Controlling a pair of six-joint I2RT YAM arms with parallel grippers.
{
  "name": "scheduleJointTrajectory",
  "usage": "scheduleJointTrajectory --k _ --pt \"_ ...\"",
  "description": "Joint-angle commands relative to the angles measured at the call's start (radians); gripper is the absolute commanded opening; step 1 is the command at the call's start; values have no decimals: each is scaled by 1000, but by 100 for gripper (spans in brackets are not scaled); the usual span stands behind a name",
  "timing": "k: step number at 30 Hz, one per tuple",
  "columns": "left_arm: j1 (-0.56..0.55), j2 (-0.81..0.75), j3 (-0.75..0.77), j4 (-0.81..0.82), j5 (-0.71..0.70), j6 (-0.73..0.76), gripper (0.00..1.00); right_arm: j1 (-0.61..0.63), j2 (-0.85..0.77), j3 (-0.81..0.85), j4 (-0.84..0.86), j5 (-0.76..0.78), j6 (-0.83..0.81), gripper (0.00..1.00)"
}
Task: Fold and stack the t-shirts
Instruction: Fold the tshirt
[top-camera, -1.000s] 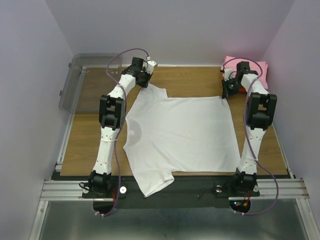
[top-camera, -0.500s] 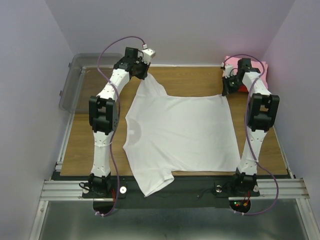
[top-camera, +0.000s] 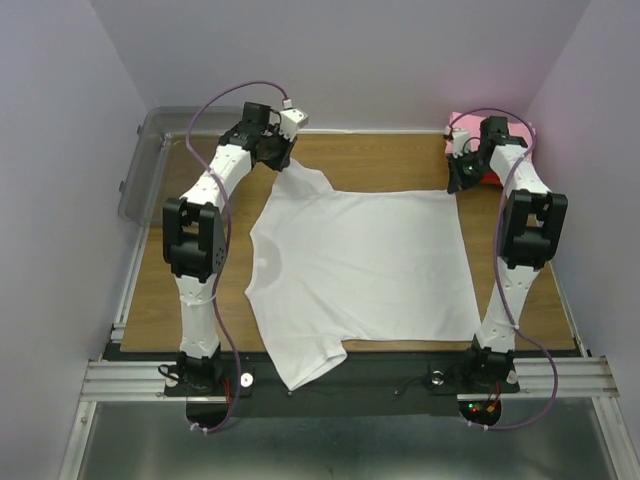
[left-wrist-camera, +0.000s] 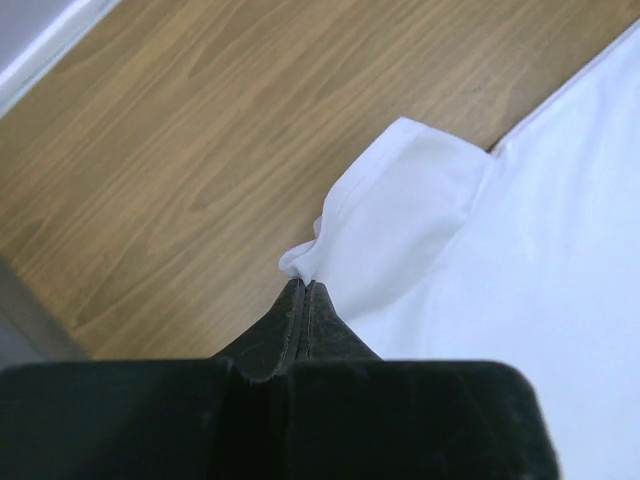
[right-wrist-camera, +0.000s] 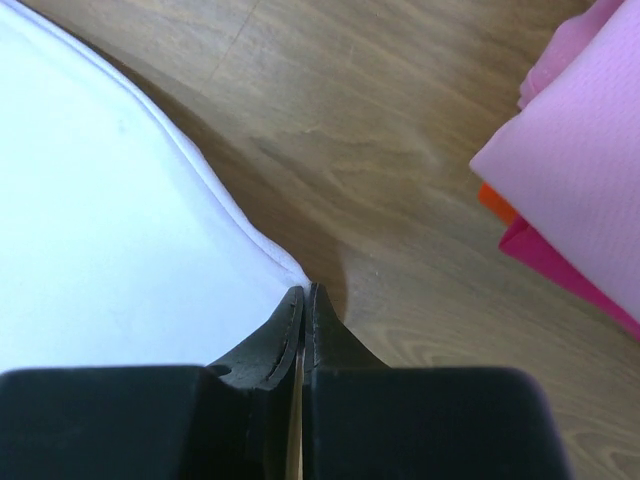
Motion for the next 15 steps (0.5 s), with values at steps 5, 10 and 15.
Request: scheduleJointTrajectory --k 5,10,15 --pt "7 -222 -179 26 25 53 0 -22 -114 -64 5 -18 -75 1" --pt "7 -314 -285 35 41 71 0 -34 -154 -110 7 -24 -109 0" --pt "5 -377 -381 21 57 84 0 -42 -192 -161 5 -15 -146 0"
